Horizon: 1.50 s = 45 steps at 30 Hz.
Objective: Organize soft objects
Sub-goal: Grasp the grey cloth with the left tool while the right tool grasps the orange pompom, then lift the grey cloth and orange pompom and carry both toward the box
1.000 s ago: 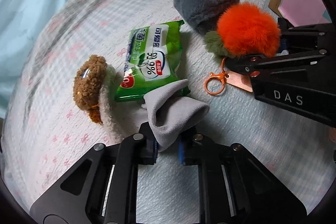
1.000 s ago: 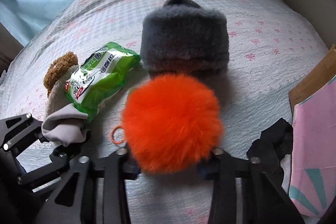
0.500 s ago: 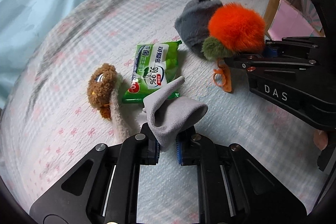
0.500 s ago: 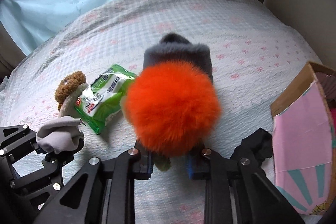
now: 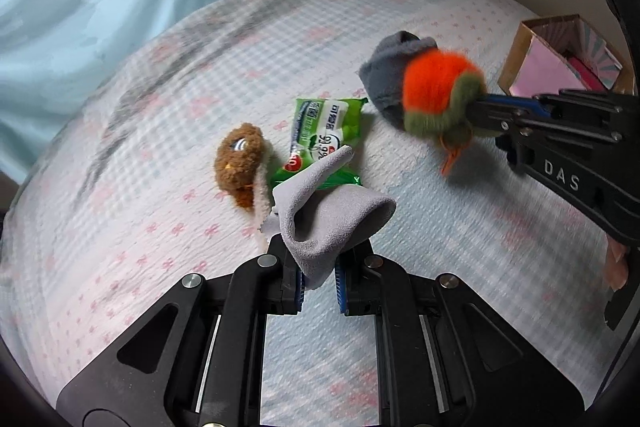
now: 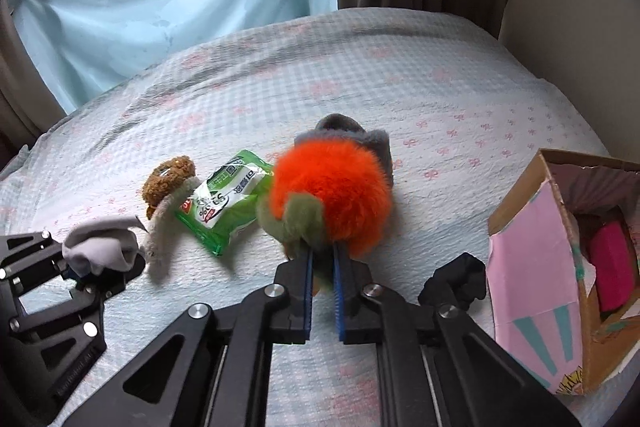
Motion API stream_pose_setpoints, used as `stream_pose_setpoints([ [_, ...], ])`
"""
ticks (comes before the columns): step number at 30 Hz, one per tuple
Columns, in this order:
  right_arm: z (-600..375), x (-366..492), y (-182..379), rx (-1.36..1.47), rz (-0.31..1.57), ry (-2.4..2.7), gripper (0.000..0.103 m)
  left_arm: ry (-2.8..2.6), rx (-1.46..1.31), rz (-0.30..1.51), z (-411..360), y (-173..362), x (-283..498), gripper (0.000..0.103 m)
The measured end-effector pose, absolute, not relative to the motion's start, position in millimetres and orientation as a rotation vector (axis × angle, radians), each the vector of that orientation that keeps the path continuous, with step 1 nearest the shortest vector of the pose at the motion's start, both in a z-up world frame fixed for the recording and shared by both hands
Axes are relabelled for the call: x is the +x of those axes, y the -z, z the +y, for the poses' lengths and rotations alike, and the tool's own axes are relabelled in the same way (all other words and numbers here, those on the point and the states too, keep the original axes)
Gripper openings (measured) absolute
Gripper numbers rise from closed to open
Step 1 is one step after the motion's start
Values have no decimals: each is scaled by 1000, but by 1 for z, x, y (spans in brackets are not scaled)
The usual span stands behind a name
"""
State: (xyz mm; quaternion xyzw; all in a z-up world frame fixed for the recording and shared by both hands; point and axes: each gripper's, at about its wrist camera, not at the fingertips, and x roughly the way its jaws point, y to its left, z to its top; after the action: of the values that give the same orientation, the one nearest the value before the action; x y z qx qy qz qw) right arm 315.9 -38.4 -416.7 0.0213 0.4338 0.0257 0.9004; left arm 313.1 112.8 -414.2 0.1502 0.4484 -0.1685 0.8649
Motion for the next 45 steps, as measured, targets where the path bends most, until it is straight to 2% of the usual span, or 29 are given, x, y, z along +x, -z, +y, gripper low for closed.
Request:
stream_pose_setpoints([
  [12, -48, 295, 413, 67, 900, -68, 8, 318, 280, 932, 112, 402, 297, 10],
  [13, -47, 295, 415, 48, 901, -58, 11, 317, 277, 933, 112, 402, 297, 10],
  [15, -48, 295, 422, 25, 898, -52, 39, 312, 270, 937, 112, 404, 296, 10],
  [16, -50, 295, 425, 35, 893, -59, 77, 311, 269, 939, 112, 406, 297, 10],
  [17, -53, 295, 427, 55, 873, -65, 100, 310, 270, 943, 111, 408, 297, 10],
  [21, -56, 308, 445, 60, 920, -77, 100, 309, 277, 952, 110, 415, 298, 10],
  [29, -53, 336, 476, 20, 872, -92, 97, 293, 268, 964, 113, 430, 307, 10],
  [30, -53, 339, 479, 16, 871, -95, 94, 290, 265, 965, 113, 432, 308, 10],
  [32, -52, 342, 484, 7, 881, -99, 70, 283, 258, 968, 114, 434, 308, 10],
  [38, -47, 343, 490, -16, 890, -112, 38, 269, 246, 971, 119, 436, 304, 10],
  [45, -47, 327, 460, -19, 836, -121, 36, 255, 241, 953, 126, 419, 292, 10],
])
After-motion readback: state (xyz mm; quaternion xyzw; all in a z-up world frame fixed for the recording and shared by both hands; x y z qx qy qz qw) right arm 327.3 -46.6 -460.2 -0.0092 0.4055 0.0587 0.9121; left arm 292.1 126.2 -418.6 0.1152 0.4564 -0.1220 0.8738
